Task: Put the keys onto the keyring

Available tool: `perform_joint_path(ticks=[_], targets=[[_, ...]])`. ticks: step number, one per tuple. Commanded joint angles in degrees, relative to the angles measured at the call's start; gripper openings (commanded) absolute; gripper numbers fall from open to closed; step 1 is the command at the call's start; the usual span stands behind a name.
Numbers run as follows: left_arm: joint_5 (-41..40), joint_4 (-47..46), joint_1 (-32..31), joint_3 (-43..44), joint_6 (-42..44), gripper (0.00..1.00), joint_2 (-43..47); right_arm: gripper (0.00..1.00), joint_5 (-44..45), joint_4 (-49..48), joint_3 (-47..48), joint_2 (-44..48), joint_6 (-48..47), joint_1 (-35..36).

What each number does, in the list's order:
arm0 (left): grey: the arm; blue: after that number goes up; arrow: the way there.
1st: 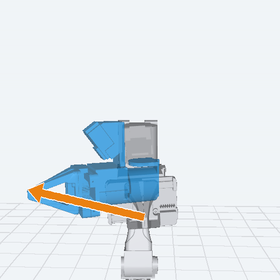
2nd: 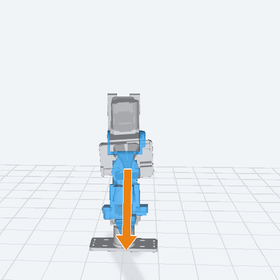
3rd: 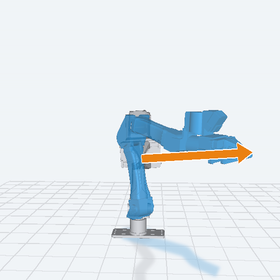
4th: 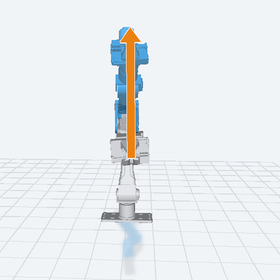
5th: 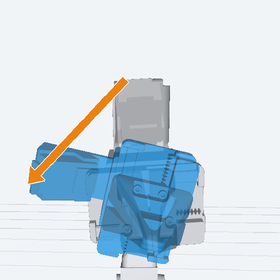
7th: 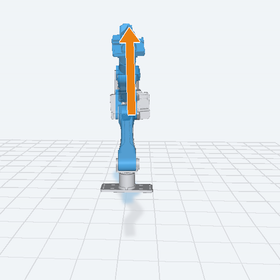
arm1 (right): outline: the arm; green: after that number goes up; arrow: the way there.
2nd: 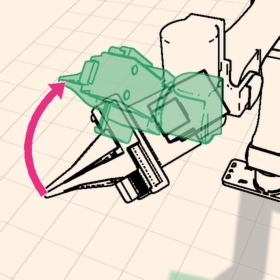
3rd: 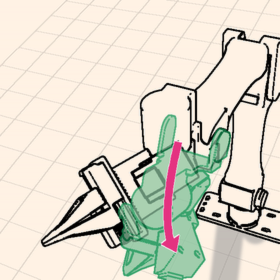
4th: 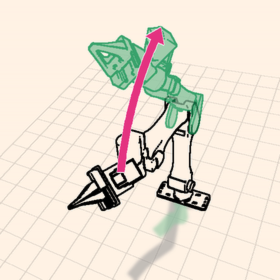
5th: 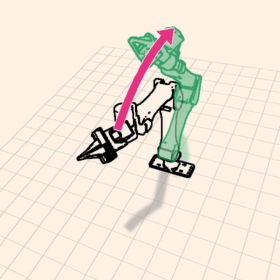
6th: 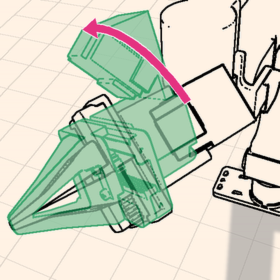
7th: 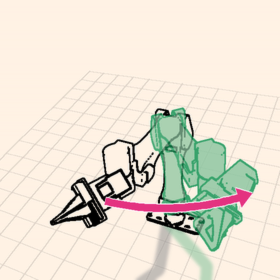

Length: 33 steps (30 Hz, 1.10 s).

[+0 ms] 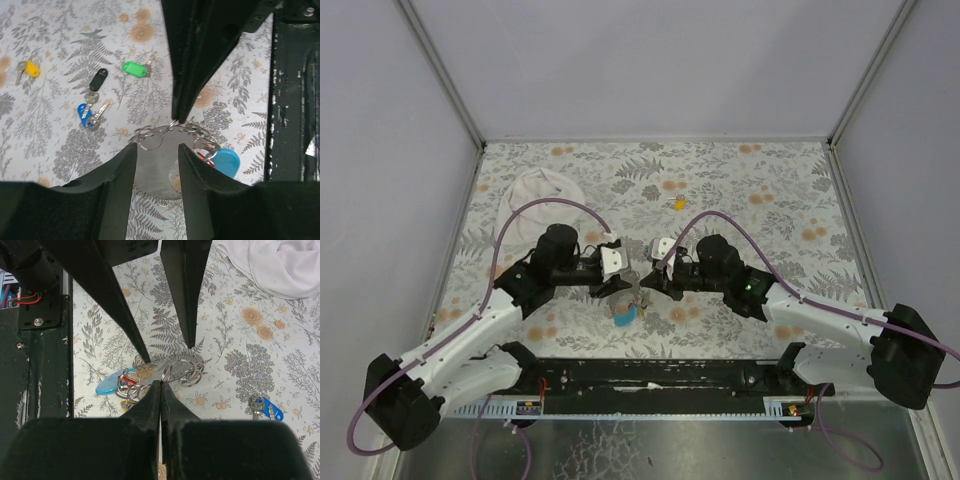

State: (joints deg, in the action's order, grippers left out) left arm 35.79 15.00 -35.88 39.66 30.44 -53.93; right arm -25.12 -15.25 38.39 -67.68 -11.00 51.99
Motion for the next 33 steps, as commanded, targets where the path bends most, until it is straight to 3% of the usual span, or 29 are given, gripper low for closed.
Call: perform_joint_path(ticks=[1, 11, 20, 24, 25, 27, 33], targets=[[6.4, -2.1, 0.3, 1.9, 3.8, 0.38, -1.3, 0.00, -2.0, -3.2, 3.1, -0.1, -0.9, 0.2], [9.9, -1.0, 0.3, 2.7, 5.7, 0.30, -5.5, 0.00, -3.1, -4.3, 2.7, -0.2, -0.5, 0.2], [9.7, -1.1, 0.3, 2.9, 5.4, 0.02, -5.0, 0.00, -3.5, -4.6, 2.4, -0.8, -0.1, 0.2], [7.4, 0.9, 0.2, 4.1, 3.5, 0.00, -3.5, 0.00, -0.9, -4.1, 1.3, 0.1, -0.2, 0.2], [6.7, 1.7, 0.2, 4.6, 3.0, 0.00, -3.1, 0.02, -0.1, -4.1, 0.8, 0.5, -0.2, 0.2], [4.8, 3.2, -0.3, 5.4, 2.4, 0.00, -2.3, 0.18, 1.3, -4.7, -0.4, 1.5, 0.0, 0.2], [-5.2, 11.4, -3.8, 10.7, -0.9, 0.00, -2.8, 0.34, 4.0, -7.8, -3.1, 4.0, -0.7, 0.2]])
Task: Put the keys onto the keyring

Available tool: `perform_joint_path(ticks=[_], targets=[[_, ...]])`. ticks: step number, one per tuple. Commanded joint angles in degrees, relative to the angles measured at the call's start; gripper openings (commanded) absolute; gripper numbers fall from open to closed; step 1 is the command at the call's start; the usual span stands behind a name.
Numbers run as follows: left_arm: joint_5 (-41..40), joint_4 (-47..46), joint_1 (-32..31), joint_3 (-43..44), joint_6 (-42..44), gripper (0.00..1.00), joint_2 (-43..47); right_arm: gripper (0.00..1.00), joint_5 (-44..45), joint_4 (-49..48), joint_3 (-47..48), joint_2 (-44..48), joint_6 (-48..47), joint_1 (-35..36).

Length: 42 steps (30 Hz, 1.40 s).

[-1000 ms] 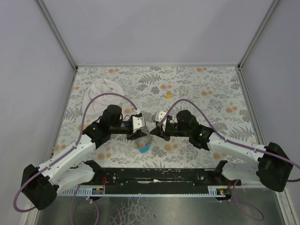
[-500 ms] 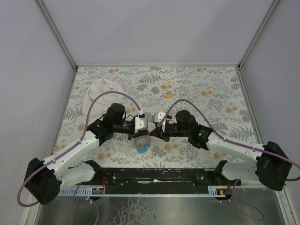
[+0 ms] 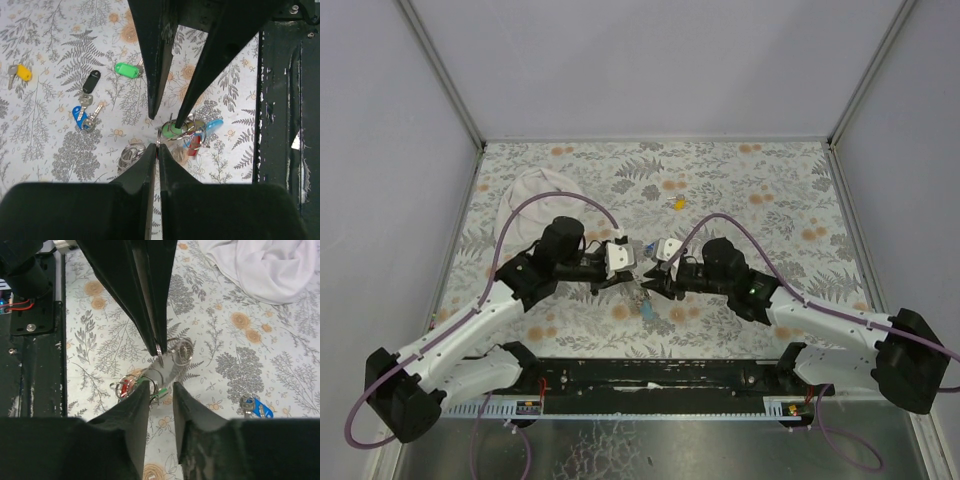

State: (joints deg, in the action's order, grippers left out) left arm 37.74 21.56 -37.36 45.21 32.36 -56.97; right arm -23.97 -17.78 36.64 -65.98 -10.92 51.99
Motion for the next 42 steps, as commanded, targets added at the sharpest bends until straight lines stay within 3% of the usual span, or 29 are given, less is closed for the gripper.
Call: perform_joint_path(ticks=[1, 9, 14, 18, 27, 34, 42], targets=[[-8.8, 6.7, -3.0, 6.3, -3.2, 0.00, -0.6, 0.37, 3.3, -6.5, -1.8, 2.6, -0.9, 0.1], [-18.7, 18.4, -6.8, 16.6, -9.0, 0.00, -7.4, 0.53, 3.1, -9.3, -1.2, 1.4, -4.2, 0.2], [-22.5, 22.9, -8.5, 20.7, -11.1, 0.00, -11.2, 0.55, 2.9, -17.6, -5.4, 2.9, -5.1, 0.2], [-22.5, 23.3, -9.5, 21.4, -10.8, 0.00, -11.7, 0.54, 3.2, -26.2, -8.7, 2.4, -4.8, 0.2], [-21.2, 22.3, -10.2, 21.2, -10.7, 0.00, -11.8, 0.48, 1.1, -33.9, -9.3, -2.9, -2.0, 0.2], [-20.7, 22.2, -10.3, 21.3, -10.2, 0.00, -11.8, 0.35, -4.3, -29.4, -6.6, -5.2, -2.0, 0.1], [-20.1, 20.8, -10.4, 20.4, -9.9, 0.00, -11.5, 0.32, -7.2, -28.7, -5.1, -7.1, -1.6, 0.0]])
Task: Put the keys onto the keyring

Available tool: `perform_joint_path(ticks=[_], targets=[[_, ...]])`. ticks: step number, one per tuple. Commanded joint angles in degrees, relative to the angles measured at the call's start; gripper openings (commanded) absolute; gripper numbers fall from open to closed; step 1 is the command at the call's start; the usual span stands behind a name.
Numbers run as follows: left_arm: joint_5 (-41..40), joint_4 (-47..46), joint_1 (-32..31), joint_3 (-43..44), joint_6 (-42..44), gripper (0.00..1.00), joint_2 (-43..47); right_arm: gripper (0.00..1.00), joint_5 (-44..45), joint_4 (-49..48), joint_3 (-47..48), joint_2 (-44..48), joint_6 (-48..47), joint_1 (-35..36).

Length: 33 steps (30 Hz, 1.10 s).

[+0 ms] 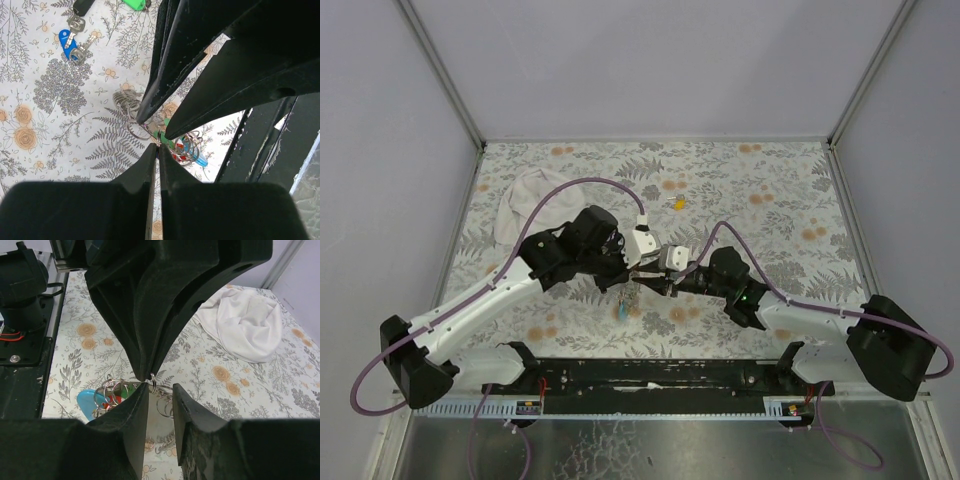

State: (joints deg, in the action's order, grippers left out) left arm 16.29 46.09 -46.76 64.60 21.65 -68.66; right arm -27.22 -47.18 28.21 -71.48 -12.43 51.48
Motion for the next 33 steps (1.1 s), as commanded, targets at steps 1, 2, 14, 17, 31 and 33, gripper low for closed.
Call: perform_joint_path(ticks=[1, 2, 14, 17, 31, 33], targets=[[1.5, -3.9, -1.0, 1.0, 0.8, 0.00, 0.2, 0.32, -4.2, 0.7, 3.5, -1.8, 0.1, 0.6], [1.6, -4.2, -1.0, 0.9, 0.8, 0.00, 0.2, 0.32, -4.6, 0.8, 3.6, -2.0, 0.2, 0.6], [3.3, -6.6, -1.0, -0.9, 1.3, 0.00, 2.5, 0.28, -3.7, -4.5, 2.0, -4.3, 2.8, 0.1], [3.7, -6.5, -1.0, -1.0, 1.5, 0.00, 2.7, 0.26, -4.6, -3.5, 2.6, -4.9, 3.1, 0.0], [5.3, -8.6, -1.0, -3.8, 3.8, 0.00, 6.1, 0.21, -7.6, -3.3, 2.5, -5.4, 4.7, -1.3], [5.7, -8.6, -1.0, -4.1, 4.0, 0.00, 5.9, 0.21, -8.0, -4.2, 2.4, -5.3, 5.1, -1.4]])
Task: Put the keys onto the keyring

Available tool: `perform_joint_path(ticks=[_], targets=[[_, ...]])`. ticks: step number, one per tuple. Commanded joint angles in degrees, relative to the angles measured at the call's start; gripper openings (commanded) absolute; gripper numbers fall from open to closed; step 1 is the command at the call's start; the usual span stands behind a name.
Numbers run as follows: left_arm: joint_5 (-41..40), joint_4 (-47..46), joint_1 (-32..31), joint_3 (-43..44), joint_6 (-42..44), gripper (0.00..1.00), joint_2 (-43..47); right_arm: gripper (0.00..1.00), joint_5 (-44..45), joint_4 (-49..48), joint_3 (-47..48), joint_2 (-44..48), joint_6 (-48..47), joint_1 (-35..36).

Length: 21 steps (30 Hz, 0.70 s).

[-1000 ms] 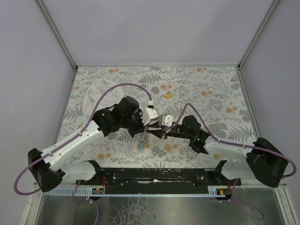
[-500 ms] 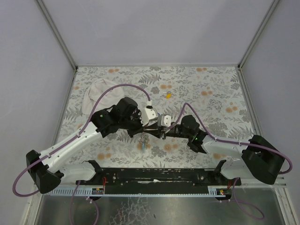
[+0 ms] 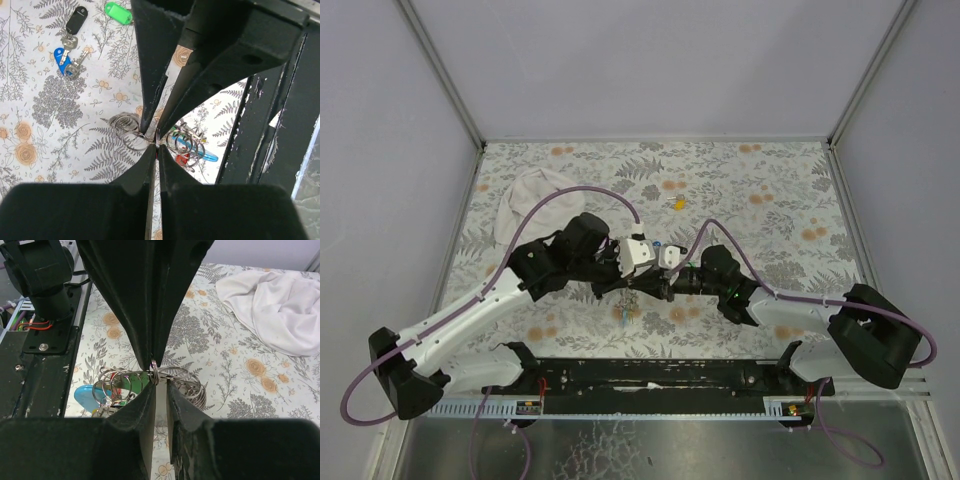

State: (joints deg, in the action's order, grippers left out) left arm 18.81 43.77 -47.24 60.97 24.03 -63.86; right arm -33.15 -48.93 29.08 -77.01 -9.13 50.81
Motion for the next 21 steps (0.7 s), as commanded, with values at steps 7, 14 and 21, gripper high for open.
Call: perform_joint_path(ticks=[7, 14, 21], targets=[[0.2, -4.0, -0.5, 0.5, 1.4, 0.00, -1.0, 0.24, -2.1, -3.3, 0.4, 2.8, 2.5, -1.0], [-0.8, -2.3, -0.5, 2.2, 1.2, 0.00, -2.4, 0.27, -3.2, -3.8, -0.3, 4.9, 3.4, -1.3], [0.0, -2.3, -0.5, 2.5, 1.3, 0.00, -2.5, 0.25, -5.2, -3.5, 1.0, 3.5, 4.5, -1.4]])
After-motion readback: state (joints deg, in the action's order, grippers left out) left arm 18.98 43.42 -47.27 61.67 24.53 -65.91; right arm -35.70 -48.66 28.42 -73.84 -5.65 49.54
